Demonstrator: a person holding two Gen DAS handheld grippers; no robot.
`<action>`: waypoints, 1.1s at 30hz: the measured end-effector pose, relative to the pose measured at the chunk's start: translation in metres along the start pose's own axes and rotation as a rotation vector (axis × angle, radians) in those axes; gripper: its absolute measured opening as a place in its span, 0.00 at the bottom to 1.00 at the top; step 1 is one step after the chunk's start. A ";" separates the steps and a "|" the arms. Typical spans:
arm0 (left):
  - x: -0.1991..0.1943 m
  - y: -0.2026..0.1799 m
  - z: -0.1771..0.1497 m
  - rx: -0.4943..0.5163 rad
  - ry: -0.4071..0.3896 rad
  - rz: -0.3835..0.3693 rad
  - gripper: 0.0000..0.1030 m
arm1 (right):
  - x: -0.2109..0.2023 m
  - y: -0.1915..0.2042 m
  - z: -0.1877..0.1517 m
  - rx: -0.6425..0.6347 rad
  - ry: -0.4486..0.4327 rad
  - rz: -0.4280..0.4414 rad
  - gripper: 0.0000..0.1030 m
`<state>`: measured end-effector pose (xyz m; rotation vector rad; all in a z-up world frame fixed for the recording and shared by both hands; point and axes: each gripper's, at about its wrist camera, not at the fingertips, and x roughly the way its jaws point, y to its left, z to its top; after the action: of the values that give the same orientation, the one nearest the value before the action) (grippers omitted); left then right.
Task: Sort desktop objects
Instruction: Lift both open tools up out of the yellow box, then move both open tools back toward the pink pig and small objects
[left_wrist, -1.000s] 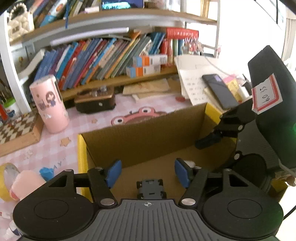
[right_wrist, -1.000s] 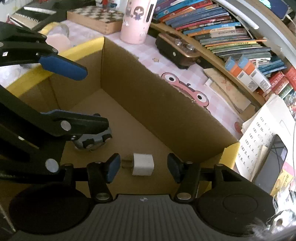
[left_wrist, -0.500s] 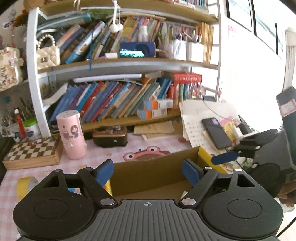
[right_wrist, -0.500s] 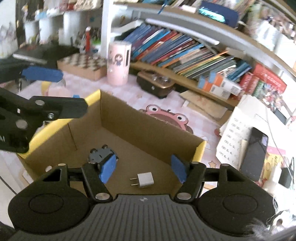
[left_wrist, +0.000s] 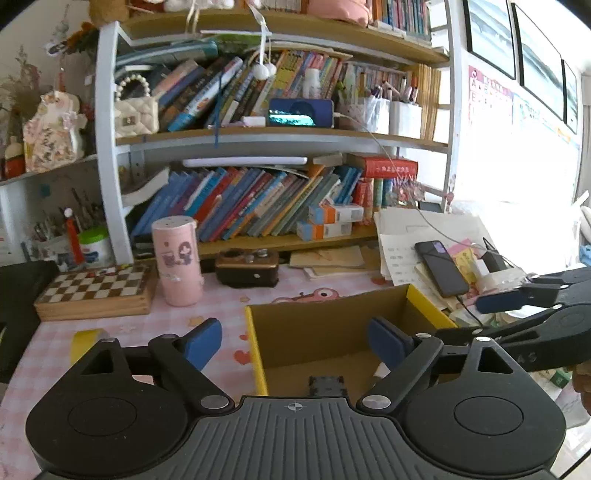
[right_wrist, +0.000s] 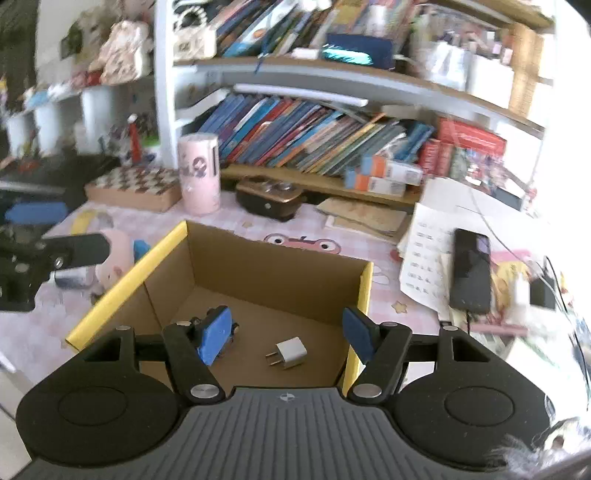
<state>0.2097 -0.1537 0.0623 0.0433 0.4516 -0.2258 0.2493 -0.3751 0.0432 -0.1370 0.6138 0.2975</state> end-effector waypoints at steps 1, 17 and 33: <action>-0.005 0.002 -0.002 0.002 -0.005 0.000 0.87 | -0.005 0.002 -0.003 0.024 -0.011 -0.016 0.65; -0.066 0.048 -0.055 0.002 0.043 0.002 0.87 | -0.055 0.076 -0.069 0.267 0.005 -0.171 0.66; -0.119 0.083 -0.111 0.039 0.111 0.023 0.88 | -0.082 0.161 -0.125 0.338 0.073 -0.248 0.68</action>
<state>0.0769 -0.0378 0.0132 0.0998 0.5570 -0.2103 0.0668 -0.2687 -0.0167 0.1021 0.7034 -0.0538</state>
